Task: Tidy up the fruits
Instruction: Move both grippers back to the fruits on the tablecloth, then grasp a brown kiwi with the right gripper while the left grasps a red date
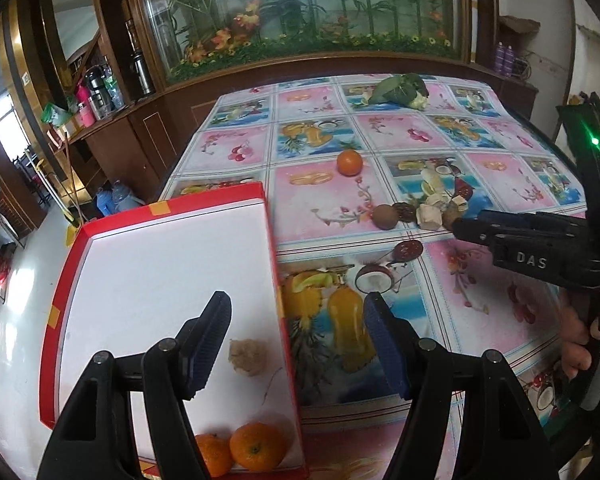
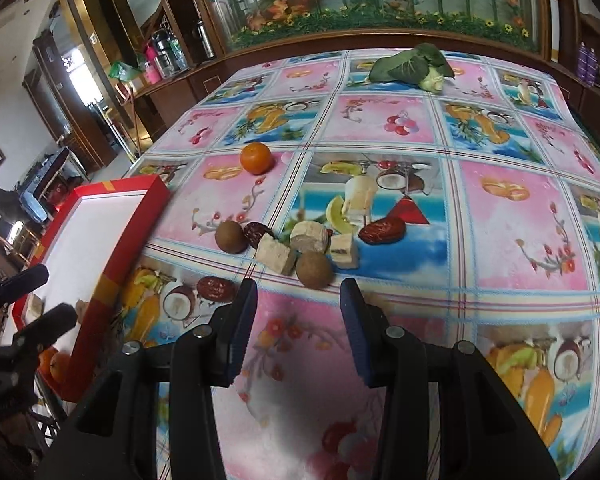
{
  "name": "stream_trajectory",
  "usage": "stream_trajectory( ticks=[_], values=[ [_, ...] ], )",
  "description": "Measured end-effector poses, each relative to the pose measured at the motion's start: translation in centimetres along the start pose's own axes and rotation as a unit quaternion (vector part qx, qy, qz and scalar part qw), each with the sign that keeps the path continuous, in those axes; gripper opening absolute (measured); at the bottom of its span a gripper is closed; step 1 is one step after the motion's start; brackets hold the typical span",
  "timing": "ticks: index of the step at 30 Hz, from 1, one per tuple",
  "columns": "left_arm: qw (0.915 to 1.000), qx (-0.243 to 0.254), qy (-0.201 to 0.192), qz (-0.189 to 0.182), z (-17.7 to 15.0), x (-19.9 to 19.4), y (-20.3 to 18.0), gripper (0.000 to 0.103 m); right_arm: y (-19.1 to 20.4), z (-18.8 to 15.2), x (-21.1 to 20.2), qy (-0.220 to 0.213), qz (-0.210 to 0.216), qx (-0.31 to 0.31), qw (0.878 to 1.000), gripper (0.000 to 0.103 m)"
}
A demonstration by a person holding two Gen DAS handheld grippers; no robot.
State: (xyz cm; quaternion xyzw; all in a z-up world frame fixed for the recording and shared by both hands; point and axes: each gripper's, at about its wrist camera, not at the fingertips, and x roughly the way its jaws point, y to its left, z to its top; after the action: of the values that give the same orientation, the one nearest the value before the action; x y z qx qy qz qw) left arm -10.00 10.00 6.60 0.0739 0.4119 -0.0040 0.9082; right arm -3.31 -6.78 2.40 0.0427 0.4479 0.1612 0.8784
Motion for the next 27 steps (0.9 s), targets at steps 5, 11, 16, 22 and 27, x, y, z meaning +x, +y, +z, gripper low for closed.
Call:
stream_trajectory(
  ticks=[5, 11, 16, 22, 27],
  values=[
    [1.0000, 0.005, 0.007, -0.002, 0.5, 0.7, -0.5, 0.069, -0.4, 0.4, 1.4, 0.009, -0.009, 0.009, 1.000, 0.041],
    [0.9998, 0.004, 0.018, -0.012, 0.8, 1.8, -1.0, 0.069, -0.4, 0.7, 2.1, 0.002, -0.021, -0.004, 1.000, 0.036],
    [0.9992, 0.015, 0.027, -0.027, 1.2, 2.7, -2.3, 0.069, -0.4, 1.1, 2.7, 0.001, -0.036, -0.017, 0.999, 0.025],
    [0.9976, 0.021, 0.044, -0.049, 1.6, 3.8, -3.7, 0.069, -1.0, 0.9, 2.3, 0.008, -0.031, -0.021, 0.999, 0.024],
    [0.9964, 0.027, 0.052, -0.061, 2.1, 4.4, -4.7, 0.069, -1.8, 0.7, 1.8, 0.015, -0.029, -0.015, 0.999, 0.024]
  ],
)
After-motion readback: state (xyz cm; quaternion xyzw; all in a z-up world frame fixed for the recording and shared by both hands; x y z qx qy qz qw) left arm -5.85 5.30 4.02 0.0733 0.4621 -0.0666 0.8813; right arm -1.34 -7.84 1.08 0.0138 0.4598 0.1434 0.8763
